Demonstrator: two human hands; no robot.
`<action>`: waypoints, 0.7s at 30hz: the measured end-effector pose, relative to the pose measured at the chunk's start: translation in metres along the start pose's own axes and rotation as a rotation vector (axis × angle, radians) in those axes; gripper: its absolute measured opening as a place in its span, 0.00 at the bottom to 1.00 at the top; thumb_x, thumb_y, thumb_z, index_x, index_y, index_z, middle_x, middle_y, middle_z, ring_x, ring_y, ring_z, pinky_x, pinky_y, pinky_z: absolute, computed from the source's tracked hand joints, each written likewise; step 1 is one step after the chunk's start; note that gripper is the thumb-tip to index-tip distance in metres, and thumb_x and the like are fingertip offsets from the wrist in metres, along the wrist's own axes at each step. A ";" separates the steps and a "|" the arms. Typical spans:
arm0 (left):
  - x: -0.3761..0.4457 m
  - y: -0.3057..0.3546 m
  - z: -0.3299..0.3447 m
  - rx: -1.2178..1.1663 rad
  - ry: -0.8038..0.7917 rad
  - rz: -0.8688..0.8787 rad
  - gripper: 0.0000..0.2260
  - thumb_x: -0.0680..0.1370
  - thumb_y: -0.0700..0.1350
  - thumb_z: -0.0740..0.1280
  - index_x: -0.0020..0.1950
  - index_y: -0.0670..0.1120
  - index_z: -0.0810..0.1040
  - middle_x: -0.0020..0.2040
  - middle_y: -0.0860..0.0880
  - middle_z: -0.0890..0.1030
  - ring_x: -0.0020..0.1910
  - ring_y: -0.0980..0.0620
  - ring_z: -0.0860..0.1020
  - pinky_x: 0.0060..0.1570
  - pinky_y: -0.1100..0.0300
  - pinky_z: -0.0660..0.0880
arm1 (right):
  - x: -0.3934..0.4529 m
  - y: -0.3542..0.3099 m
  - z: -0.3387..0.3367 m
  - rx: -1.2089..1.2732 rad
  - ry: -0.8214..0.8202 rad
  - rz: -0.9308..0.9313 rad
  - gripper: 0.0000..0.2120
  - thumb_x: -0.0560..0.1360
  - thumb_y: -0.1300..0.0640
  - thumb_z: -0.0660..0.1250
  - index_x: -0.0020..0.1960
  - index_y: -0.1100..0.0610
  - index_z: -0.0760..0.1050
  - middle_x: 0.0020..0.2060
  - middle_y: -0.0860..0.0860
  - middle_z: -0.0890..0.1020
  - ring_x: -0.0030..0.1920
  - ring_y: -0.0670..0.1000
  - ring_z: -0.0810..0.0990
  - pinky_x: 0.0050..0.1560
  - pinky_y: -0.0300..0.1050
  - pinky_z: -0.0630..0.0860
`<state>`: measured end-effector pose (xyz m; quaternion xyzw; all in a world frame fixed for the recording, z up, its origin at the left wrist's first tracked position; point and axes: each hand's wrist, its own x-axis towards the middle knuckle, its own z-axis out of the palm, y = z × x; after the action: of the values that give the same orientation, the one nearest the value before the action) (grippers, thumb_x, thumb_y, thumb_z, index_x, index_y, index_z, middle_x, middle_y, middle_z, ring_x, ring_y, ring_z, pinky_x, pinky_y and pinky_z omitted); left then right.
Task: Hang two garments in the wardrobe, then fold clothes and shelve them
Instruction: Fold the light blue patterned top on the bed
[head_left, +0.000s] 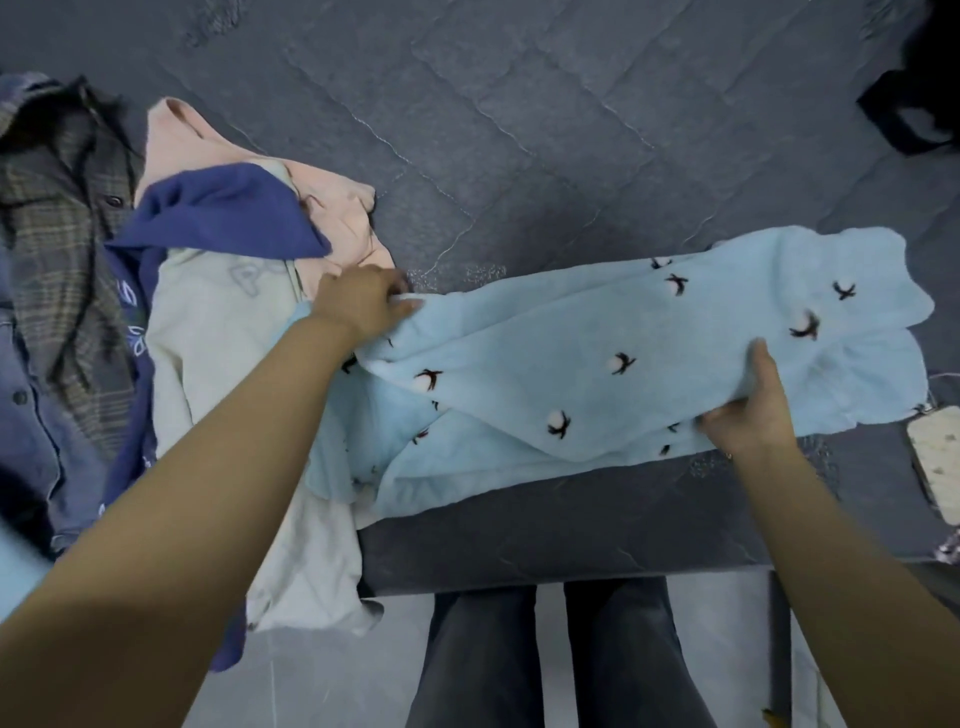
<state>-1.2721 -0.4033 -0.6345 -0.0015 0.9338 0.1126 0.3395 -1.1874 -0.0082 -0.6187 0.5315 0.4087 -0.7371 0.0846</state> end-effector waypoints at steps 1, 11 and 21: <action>0.005 -0.002 0.000 -0.009 -0.110 -0.018 0.16 0.80 0.56 0.61 0.54 0.44 0.77 0.57 0.42 0.78 0.55 0.43 0.73 0.54 0.52 0.67 | 0.003 -0.002 0.004 -0.015 0.006 0.008 0.18 0.78 0.41 0.64 0.59 0.51 0.78 0.54 0.50 0.85 0.54 0.52 0.84 0.55 0.53 0.80; -0.002 0.003 0.000 0.056 0.137 -0.149 0.11 0.79 0.46 0.65 0.60 0.45 0.75 0.61 0.41 0.75 0.61 0.40 0.71 0.58 0.49 0.67 | 0.007 -0.007 -0.012 -0.041 0.087 -0.009 0.16 0.76 0.49 0.70 0.61 0.55 0.77 0.59 0.51 0.82 0.56 0.50 0.82 0.53 0.46 0.80; -0.038 0.114 0.055 -0.093 -0.003 0.255 0.27 0.81 0.60 0.56 0.79 0.58 0.53 0.80 0.50 0.53 0.78 0.49 0.51 0.75 0.47 0.48 | 0.009 -0.075 -0.011 -0.177 -0.102 -0.299 0.18 0.78 0.54 0.68 0.66 0.56 0.74 0.60 0.50 0.81 0.61 0.50 0.80 0.58 0.45 0.78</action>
<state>-1.2171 -0.2833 -0.6280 0.1016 0.9197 0.1978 0.3236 -1.2256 0.0510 -0.5888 0.4170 0.5418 -0.7286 0.0413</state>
